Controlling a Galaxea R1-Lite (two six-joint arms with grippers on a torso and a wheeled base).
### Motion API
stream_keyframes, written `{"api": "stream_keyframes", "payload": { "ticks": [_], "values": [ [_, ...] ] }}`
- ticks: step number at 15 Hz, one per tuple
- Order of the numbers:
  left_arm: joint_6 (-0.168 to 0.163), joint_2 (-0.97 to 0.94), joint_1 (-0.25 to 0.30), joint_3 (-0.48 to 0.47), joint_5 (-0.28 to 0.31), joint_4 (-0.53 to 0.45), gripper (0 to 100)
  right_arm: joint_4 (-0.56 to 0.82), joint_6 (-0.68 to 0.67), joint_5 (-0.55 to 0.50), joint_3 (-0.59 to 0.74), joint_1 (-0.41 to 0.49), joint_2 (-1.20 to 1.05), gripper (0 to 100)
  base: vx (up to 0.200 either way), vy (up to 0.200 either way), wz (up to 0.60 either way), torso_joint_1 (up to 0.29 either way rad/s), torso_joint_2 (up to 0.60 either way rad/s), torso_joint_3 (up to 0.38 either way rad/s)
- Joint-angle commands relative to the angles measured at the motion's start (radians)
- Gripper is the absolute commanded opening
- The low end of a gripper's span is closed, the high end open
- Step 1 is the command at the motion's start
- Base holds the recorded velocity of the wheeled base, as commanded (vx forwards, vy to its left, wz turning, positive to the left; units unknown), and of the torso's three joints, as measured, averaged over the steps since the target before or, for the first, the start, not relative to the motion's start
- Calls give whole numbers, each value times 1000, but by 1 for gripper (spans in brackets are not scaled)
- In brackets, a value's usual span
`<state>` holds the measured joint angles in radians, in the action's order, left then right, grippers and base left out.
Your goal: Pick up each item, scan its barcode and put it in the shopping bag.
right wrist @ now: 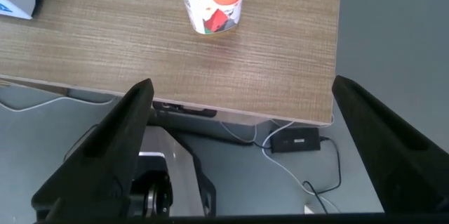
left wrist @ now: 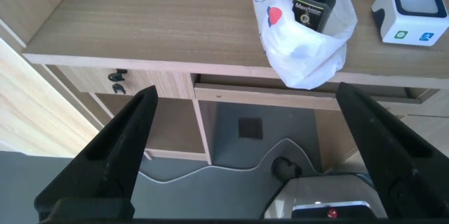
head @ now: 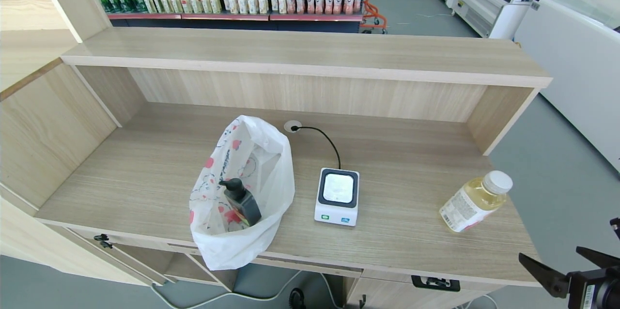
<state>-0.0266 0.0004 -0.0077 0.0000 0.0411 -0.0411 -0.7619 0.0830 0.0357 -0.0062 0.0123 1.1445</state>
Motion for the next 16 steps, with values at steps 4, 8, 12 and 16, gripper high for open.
{"api": "stream_keyframes", "payload": {
  "ticks": [4, 8, 12, 16],
  "values": [
    [2, 0, 0, 0, 2, 1, 100, 0, 4, 0, -3, 0, -6, 100, -50, 0, 0, 2, -1, 2],
    [2, 0, 0, 0, 0, 0, 100, 0, 4, 0, -3, 0, -5, 100, -50, 0, 0, 1, 2, 1],
    [-4, 0, 0, 0, 2, 0, 100, 0, 3, -2, -9, 3, 0, 100, 0, -50, 0, 4, 2, 1],
    [-4, 0, 0, 0, 2, 0, 100, 0, 3, -4, 5, 20, -3, 100, 0, -150, 0, -3, 3, 3]
  ]
}}
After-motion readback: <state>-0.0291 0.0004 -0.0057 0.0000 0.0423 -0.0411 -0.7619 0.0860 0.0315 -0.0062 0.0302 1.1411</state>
